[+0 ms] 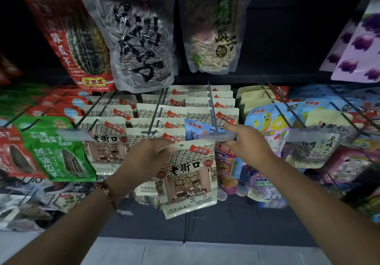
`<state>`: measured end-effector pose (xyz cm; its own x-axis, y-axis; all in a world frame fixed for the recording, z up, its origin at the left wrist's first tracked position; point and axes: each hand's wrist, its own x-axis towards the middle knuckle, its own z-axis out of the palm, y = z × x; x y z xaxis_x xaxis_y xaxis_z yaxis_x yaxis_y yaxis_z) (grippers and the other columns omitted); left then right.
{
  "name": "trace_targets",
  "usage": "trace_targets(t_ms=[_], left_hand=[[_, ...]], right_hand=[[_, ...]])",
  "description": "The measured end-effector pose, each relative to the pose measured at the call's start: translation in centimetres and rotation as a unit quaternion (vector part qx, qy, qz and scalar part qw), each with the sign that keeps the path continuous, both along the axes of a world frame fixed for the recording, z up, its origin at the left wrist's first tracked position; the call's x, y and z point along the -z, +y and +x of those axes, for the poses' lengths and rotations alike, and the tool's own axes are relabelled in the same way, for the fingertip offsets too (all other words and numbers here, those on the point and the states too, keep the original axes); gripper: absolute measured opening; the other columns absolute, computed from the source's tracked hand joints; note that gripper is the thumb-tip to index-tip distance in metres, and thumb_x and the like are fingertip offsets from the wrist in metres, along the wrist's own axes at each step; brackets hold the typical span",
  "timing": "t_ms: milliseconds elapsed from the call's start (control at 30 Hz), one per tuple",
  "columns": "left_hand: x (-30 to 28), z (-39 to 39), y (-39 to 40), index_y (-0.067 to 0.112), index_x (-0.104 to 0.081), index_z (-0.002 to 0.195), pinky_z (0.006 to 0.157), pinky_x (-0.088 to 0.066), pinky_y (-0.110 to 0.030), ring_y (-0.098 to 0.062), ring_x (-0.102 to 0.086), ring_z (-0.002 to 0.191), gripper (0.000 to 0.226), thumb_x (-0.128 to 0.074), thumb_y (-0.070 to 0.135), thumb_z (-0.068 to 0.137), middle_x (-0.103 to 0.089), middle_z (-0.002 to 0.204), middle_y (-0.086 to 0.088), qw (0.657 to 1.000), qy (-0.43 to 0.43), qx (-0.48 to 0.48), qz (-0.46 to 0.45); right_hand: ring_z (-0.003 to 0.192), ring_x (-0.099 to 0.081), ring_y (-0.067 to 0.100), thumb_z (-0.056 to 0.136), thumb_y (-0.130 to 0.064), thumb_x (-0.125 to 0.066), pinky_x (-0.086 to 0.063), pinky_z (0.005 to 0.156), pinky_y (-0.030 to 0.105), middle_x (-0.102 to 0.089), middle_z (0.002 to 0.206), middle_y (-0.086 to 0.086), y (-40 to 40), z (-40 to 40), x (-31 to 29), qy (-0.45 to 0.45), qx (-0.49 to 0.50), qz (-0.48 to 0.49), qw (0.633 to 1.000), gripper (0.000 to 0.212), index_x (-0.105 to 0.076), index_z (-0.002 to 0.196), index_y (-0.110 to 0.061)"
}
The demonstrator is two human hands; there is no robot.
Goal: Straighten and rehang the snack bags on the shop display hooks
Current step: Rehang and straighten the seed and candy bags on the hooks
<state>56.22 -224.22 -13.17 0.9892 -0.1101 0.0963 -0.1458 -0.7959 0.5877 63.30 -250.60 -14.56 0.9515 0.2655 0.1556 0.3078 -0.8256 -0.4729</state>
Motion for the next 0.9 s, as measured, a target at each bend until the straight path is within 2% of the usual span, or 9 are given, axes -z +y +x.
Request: trace_targets(t_ms=[133, 233, 300, 367, 500, 567, 633, 767, 900], left_hand=[[0.1, 0.2, -0.1, 0.012, -0.069, 0.092, 0.044, -0.027, -0.022, -0.004, -0.038, 0.038, 0.029, -0.052, 0.034, 0.1, -0.046, 0.044, 0.011, 1.0, -0.001, -0.009, 0.01], [0.1, 0.2, -0.2, 0.021, -0.069, 0.089, 0.047, -0.023, -0.024, -0.004, -0.047, 0.045, 0.027, -0.052, 0.039, 0.099, -0.054, 0.05, 0.01, 1.0, -0.012, -0.008, 0.026], [0.1, 0.3, -0.3, 0.018, -0.069, 0.094, 0.052, -0.012, -0.023, -0.014, -0.064, 0.068, 0.032, -0.049, 0.043, 0.1, -0.067, 0.069, 0.001, 0.998, -0.014, -0.011, 0.059], [0.0, 0.3, -0.6, 0.019, -0.069, 0.097, 0.052, -0.014, -0.025, -0.021, -0.068, 0.085, 0.036, -0.047, 0.048, 0.098, -0.072, 0.083, -0.004, 0.998, -0.021, -0.008, 0.059], [-0.4, 0.6, -1.6, 0.028, -0.069, 0.105, 0.048, -0.003, -0.024, -0.01, -0.069, 0.087, 0.036, -0.041, 0.05, 0.1, -0.073, 0.097, -0.004, 0.994, -0.014, -0.009, 0.11], [-0.1, 1.1, -1.7, 0.025, -0.069, 0.103, 0.046, -0.022, -0.03, -0.014, -0.07, 0.084, 0.04, -0.041, 0.054, 0.097, -0.074, 0.093, -0.006, 0.996, 0.002, 0.013, 0.085], [0.6, 1.8, -1.7, 0.026, -0.069, 0.1, 0.063, -0.052, -0.038, -0.013, -0.07, 0.077, 0.038, -0.043, 0.054, 0.096, -0.074, 0.089, -0.006, 0.999, 0.016, 0.034, 0.031], [2.1, 3.1, -3.0, 0.027, -0.07, 0.101, 0.07, -0.056, -0.038, -0.008, -0.068, 0.071, 0.029, -0.048, 0.045, 0.099, -0.073, 0.086, 0.0, 0.997, 0.033, 0.06, 0.029], [3.1, 4.0, -5.4, 0.028, -0.068, 0.103, 0.061, -0.058, -0.033, -0.003, -0.063, 0.055, 0.021, -0.052, 0.041, 0.099, -0.073, 0.084, -0.004, 0.995, 0.068, 0.068, -0.026]], right_hand=[[0.066, -0.053, 0.021, 0.086, -0.008, -0.063, -0.037, 0.053, 0.03, -0.063, 0.077, 0.002, -0.4, -0.6, 0.0, -0.018, -0.012, 0.001, 1.0, 0.01, -0.064, 0.091, -0.016], [0.078, -0.06, 0.019, 0.087, -0.014, -0.063, -0.047, 0.062, 0.031, -0.068, 0.089, -0.001, -1.0, -1.3, 0.3, -0.026, -0.017, 0.006, 0.999, 0.02, -0.069, 0.104, -0.019], [0.083, -0.061, 0.022, 0.09, -0.024, -0.063, -0.05, 0.067, 0.037, -0.067, 0.09, 0.001, -1.4, -2.2, 0.1, -0.03, -0.01, -0.007, 0.999, 0.019, -0.069, 0.107, -0.017], [0.086, -0.059, 0.023, 0.091, -0.03, -0.065, -0.047, 0.069, 0.036, -0.067, 0.091, 0.002, -2.0, -3.3, -0.4, -0.027, 0.007, 0.004, 1.0, 0.022, -0.069, 0.107, -0.015], [0.084, -0.06, 0.022, 0.092, -0.031, -0.066, -0.049, 0.073, 0.038, -0.07, 0.097, 0.001, -4.0, -5.8, -2.2, -0.016, 0.038, 0.021, 0.999, 0.02, -0.07, 0.103, -0.015], [0.074, -0.057, 0.02, 0.09, -0.031, -0.066, -0.049, 0.067, 0.038, -0.069, 0.087, -0.005, -5.4, -7.0, -3.0, -0.006, 0.049, 0.015, 0.999, 0.014, -0.069, 0.093, -0.018], [0.071, -0.058, 0.019, 0.09, -0.034, -0.065, -0.05, 0.063, 0.041, -0.066, 0.078, -0.005, -6.7, -8.4, -3.6, 0.009, 0.066, 0.013, 0.998, 0.013, -0.068, 0.088, -0.022], [0.068, -0.058, 0.014, 0.084, -0.054, -0.057, -0.053, 0.064, 0.046, -0.069, 0.084, -0.002, -8.4, -11.6, -5.7, 0.014, 0.127, 0.053, 0.99, 0.031, -0.072, 0.093, -0.029], [0.068, -0.065, 0.013, 0.071, -0.074, -0.046, -0.056, 0.058, 0.045, -0.068, 0.086, -0.02, -9.7, -13.9, -8.0, 0.014, 0.181, 0.067, 0.981, 0.025, -0.061, 0.089, -0.063]])
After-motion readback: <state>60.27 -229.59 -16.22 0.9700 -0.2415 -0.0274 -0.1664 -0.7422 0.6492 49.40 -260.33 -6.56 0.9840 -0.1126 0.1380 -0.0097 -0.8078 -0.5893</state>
